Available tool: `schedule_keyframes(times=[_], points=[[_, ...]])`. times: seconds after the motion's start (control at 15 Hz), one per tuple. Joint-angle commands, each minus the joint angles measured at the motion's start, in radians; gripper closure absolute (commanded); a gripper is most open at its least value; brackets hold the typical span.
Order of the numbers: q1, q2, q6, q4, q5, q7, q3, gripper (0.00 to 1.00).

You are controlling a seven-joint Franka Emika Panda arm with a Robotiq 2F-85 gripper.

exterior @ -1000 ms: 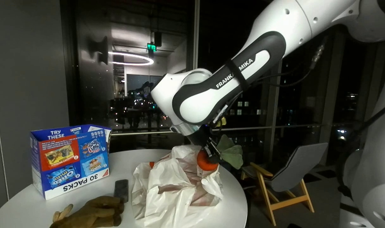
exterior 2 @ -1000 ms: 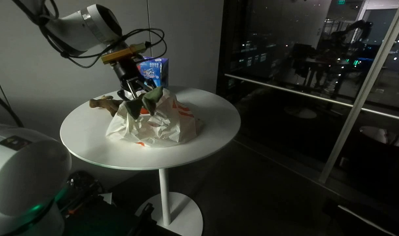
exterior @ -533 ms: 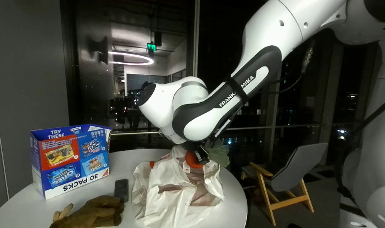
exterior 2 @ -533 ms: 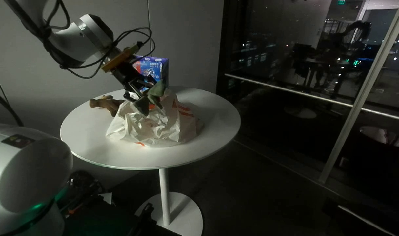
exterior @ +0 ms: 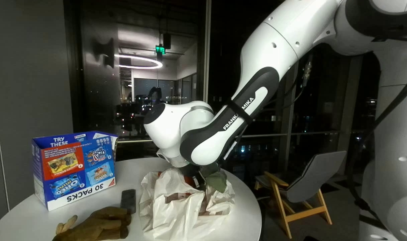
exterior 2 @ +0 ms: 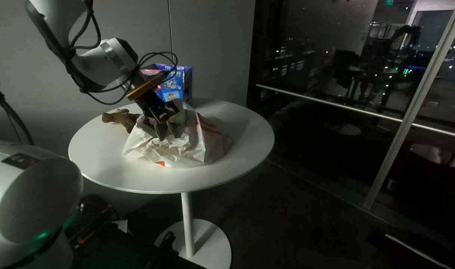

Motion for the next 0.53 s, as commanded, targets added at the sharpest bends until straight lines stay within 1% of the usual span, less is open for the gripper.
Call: schedule_keyframes(times=[0.0, 0.2, 0.33, 0.47], points=[[-0.015, 0.014, 0.151, 0.010, -0.003, 0.004, -0.022, 0.95], [-0.028, 0.036, 0.219, 0.013, -0.003, 0.002, -0.041, 0.95], [-0.043, 0.056, 0.270, 0.019, 0.036, -0.026, -0.055, 0.94], [-0.052, 0.085, 0.275, 0.031, 0.048, -0.039, -0.067, 0.94]])
